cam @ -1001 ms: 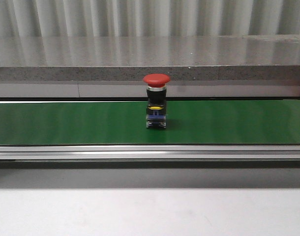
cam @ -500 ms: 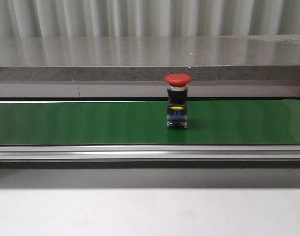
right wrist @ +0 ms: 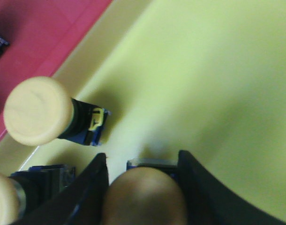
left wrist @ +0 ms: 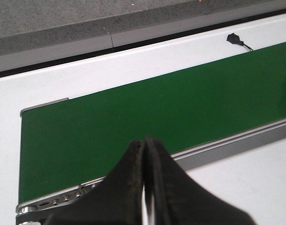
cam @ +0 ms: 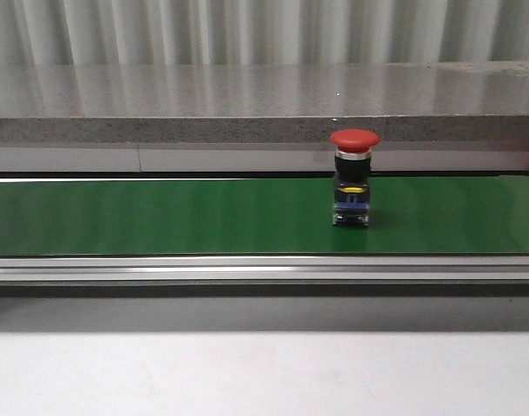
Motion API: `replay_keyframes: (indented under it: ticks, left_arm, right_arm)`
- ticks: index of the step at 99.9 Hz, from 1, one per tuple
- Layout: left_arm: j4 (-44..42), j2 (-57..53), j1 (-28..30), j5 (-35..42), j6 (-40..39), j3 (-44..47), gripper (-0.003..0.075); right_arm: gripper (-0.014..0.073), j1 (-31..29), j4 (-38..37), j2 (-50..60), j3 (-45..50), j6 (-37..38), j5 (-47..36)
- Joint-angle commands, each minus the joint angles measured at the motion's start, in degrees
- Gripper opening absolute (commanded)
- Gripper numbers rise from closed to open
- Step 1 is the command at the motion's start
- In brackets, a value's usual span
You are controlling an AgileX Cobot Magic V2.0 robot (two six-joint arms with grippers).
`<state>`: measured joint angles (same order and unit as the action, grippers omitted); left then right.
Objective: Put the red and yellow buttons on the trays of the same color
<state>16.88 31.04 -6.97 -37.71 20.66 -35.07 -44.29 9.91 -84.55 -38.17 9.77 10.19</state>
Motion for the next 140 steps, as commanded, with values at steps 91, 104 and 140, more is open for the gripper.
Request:
replay_keyframes:
  ticks: [91,104,140]
  left_arm:
    - [1.34,0.18,-0.46,3.81,-0.09,-1.45,-0.0020]
    - [1.34,0.18,-0.46,3.81,-0.09,-1.45,-0.0020]
    - [1.34,0.18,-0.46,3.81,-0.09,-1.45,-0.0020]
  right_arm:
    - [0.0580,0.97,0.48,16.84,-1.31,-0.05,1.76]
    - [0.0580,4.83,0.48,19.77,-1.71,-1.00,3.69]
    - [0.0584,21.81,0.28,19.83,-12.59,-5.71,15.53]
